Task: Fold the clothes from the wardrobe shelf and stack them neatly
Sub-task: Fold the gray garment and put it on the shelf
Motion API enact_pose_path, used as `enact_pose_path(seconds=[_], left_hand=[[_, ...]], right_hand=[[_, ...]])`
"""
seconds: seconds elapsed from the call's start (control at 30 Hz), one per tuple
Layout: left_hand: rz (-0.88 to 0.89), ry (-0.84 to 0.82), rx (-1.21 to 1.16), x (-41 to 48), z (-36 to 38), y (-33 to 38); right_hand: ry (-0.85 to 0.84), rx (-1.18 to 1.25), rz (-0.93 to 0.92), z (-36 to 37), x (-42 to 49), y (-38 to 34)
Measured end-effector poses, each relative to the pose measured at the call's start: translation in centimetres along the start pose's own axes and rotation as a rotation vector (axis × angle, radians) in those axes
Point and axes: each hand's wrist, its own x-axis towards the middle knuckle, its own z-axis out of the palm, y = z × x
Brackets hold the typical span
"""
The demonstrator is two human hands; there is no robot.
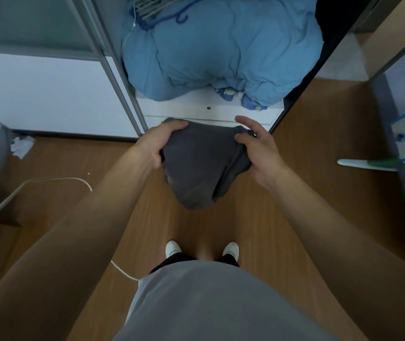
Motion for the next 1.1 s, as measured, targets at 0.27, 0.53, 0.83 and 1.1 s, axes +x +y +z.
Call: enact_pose_path(seconds=[0.27, 0.53, 0.83, 1.1], left_hand=[[0.338, 0.055, 0.089, 1.0, -1.1, -1.0], [0.415, 0.047, 0.074, 1.6, -0.5, -0.8], [0.559, -0.128, 0.447, 0.8, 0.3, -3.7], [0.531, 0.018, 0.162, 0.3, 2.6, -1.8]], right_hand=[[-0.085, 0.181, 0.078, 0.8, -0.4, -1.7], [-0.148, 0.151, -0.03, 1.0, -0.5, -2.7], [-0.091, 0.425, 0.049, 0.4, -0.3, -4.5], [-0.058, -0.316, -0.172, -1.9, -0.6, -2.6]])
